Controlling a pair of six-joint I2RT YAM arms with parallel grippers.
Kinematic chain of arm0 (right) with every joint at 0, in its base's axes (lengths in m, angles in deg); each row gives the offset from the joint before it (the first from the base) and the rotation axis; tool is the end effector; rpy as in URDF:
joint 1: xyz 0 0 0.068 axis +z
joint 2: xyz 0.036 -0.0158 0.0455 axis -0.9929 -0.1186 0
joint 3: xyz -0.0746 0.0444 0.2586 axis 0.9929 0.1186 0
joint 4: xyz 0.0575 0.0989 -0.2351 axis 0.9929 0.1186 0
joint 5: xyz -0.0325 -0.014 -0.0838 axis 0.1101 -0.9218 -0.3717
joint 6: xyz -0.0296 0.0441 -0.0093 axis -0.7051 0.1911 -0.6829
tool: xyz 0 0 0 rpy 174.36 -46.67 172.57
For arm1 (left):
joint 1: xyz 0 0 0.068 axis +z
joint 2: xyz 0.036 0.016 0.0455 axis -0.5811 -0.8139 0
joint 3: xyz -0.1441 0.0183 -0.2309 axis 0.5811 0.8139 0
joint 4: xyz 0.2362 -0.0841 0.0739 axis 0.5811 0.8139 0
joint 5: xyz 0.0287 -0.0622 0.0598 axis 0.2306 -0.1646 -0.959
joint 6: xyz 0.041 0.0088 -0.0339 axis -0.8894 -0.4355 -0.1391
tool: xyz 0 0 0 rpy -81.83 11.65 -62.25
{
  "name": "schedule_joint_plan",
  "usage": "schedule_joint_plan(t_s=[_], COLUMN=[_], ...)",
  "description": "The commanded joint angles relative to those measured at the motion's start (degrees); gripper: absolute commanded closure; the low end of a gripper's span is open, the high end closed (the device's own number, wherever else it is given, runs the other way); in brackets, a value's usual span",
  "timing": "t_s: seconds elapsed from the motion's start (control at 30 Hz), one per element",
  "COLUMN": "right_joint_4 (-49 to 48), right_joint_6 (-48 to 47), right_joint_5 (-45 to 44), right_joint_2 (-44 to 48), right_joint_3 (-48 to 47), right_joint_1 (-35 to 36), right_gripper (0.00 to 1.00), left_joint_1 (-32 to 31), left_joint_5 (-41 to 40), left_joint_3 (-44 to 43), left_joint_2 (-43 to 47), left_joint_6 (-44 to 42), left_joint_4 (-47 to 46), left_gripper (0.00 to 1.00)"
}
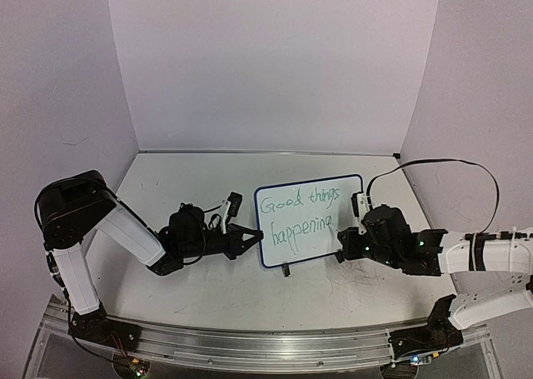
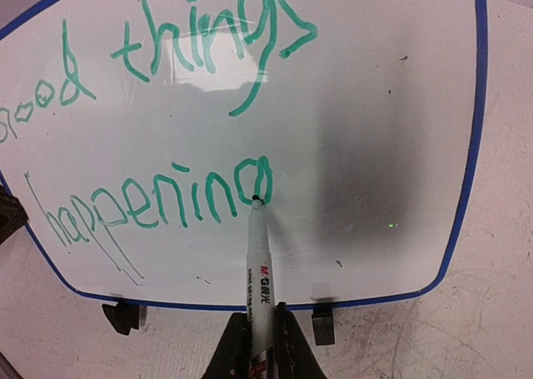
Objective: Write a sentence on the whiteboard
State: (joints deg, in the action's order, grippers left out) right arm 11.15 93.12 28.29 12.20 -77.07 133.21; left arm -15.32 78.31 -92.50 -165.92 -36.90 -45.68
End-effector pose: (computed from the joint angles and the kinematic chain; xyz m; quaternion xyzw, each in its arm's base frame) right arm 0.1596 0.1765 0.2005 -0.1062 0.8703 0.2106 0.4323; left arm 0.2020 -0.2654 0.1375 0.2540 0.7271 -0.4859 0.4132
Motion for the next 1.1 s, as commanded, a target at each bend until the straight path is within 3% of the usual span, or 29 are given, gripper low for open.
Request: schedule_joint_plan(t_s=[0.0, 0.57, 0.83, 1.07], right_joint_4=[1.94, 4.53, -0.53, 6.40], right_joint_6=[1.38, 3.60, 2.54, 5.56], right_joint_5=[1.26, 2.78, 3.37, -0.08], right_joint_2=[-1.35, -2.76, -2.98, 2.26], right_joint_3=[0.39, 0.13, -3.36, -0.80], right_joint_1=[-0.23, 1.50, 2.37, 2.39], right_gripper=[1.00, 1.00, 1.00, 1.00], left_joint_1=[0.05, 0.05, 0.03, 0.06], left_joint_5=[-1.13, -0.78, -1.23, -1.88], left_joint_3=[0.95, 1.20, 1.27, 1.63], left_joint_2=[2.57, 2.47, 2.48, 2.92], left_joint_6=[-2.24, -2.48, -2.24, -2.23], left_joint_4=[0.04, -0.03, 0.04, 0.02], left_gripper=[1.00, 1.00, 1.00, 1.00])
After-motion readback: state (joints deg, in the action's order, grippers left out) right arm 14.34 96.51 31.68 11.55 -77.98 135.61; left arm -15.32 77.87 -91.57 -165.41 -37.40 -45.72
